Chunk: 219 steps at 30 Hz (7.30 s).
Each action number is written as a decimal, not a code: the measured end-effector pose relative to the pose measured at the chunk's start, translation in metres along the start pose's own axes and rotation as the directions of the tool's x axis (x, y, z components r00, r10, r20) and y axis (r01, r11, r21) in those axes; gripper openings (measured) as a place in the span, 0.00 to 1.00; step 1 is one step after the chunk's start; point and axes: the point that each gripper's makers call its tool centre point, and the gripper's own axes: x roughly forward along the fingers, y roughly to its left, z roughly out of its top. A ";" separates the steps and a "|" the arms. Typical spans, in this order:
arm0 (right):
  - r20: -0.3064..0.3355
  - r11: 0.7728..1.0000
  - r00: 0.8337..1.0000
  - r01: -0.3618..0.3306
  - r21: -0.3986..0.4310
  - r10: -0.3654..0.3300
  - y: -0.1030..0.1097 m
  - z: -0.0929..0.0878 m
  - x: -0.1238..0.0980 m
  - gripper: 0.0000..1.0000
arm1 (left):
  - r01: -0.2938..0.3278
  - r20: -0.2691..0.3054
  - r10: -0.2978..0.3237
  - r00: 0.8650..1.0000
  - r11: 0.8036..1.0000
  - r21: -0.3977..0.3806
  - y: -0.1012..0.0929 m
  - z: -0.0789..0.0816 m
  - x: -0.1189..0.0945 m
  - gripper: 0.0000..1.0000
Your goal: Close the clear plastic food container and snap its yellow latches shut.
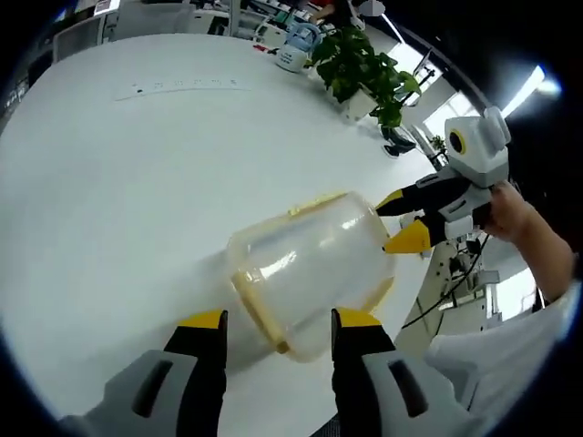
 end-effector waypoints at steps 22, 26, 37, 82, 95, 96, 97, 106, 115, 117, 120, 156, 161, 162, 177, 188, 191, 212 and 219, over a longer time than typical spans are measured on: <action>-0.093 0.940 0.996 -0.047 -0.337 0.017 0.009 0.010 -0.008 0.36 | 0.019 -0.120 0.023 0.992 0.942 0.335 -0.006 0.002 -0.011 0.41; -0.095 0.917 0.995 -0.063 -0.394 0.027 0.011 0.015 -0.010 0.36 | 0.039 -0.123 0.010 0.992 0.921 0.387 -0.009 0.006 -0.012 0.42; -0.138 0.818 0.990 -0.094 -0.567 0.018 0.017 0.016 -0.006 0.35 | 0.074 -0.135 0.001 0.991 0.836 0.543 -0.018 0.014 -0.012 0.40; -0.146 0.671 0.984 -0.176 -0.721 0.102 0.057 0.041 0.017 0.34 | 0.105 -0.090 -0.057 0.994 0.658 0.745 -0.056 0.036 0.019 0.38; -0.130 0.678 0.986 -0.167 -0.715 0.106 0.054 0.049 0.020 0.33 | 0.108 -0.081 -0.072 0.994 0.676 0.729 -0.064 0.031 0.022 0.37; -0.130 0.679 0.986 -0.166 -0.715 0.105 0.054 0.050 0.020 0.33 | 0.107 -0.079 -0.072 0.994 0.678 0.728 -0.064 0.031 0.022 0.37; -0.128 0.681 0.986 -0.167 -0.713 0.107 0.053 0.051 0.020 0.33 | 0.106 -0.077 -0.074 0.994 0.679 0.726 -0.065 0.030 0.023 0.37; -0.128 0.685 0.986 -0.167 -0.709 0.108 0.048 0.056 0.023 0.34 | 0.097 -0.062 -0.076 0.995 0.679 0.728 -0.075 0.025 0.023 0.38; -0.139 0.682 0.985 -0.174 -0.711 0.107 0.045 0.060 0.028 0.34 | 0.084 -0.077 -0.040 0.996 0.647 0.758 -0.076 0.012 0.023 0.39; -0.146 0.679 0.983 -0.181 -0.711 0.110 0.046 0.060 0.030 0.35 | 0.080 -0.076 -0.034 0.997 0.641 0.763 -0.077 0.010 0.024 0.39; -0.156 0.676 0.982 -0.188 -0.713 0.109 0.046 0.060 0.032 0.36 | 0.077 -0.078 -0.027 0.997 0.635 0.769 -0.078 0.007 0.024 0.40; -0.373 0.659 0.921 -0.350 -0.666 0.112 0.044 0.056 0.050 0.36 | -0.078 0.028 0.131 0.991 0.390 0.918 -0.068 -0.001 0.031 0.41; -0.402 0.642 0.910 -0.369 -0.672 0.103 0.045 0.055 0.052 0.35 | -0.104 0.055 0.143 0.988 0.363 0.926 -0.068 -0.002 0.033 0.41; -0.407 0.642 0.907 -0.374 -0.669 0.104 0.045 0.055 0.052 0.35 | -0.108 0.058 0.147 0.987 0.365 0.925 -0.068 -0.002 0.033 0.41; -0.486 0.672 0.869 -0.415 -0.613 0.094 0.044 0.050 0.053 0.31 | -0.154 0.088 0.190 0.978 0.365 0.918 -0.069 0.000 0.037 0.34; -0.461 0.679 0.879 -0.413 -0.607 0.122 0.046 0.050 0.053 0.35 | -0.159 0.099 0.180 0.979 0.357 0.921 -0.065 0.000 0.036 0.36; -0.437 0.707 0.887 -0.407 -0.579 0.153 0.048 0.051 0.054 0.37 | -0.163 0.106 0.177 0.979 0.350 0.922 -0.066 0.000 0.036 0.38; -0.349 0.751 0.929 -0.315 -0.579 0.121 0.040 0.052 0.048 0.42 | -0.106 0.056 0.147 0.988 0.358 0.928 -0.072 -0.004 0.035 0.54; -0.295 0.736 0.952 -0.261 -0.625 0.087 0.031 0.054 0.035 0.50 | -0.101 0.044 0.154 0.987 0.385 0.917 -0.064 -0.004 0.026 0.54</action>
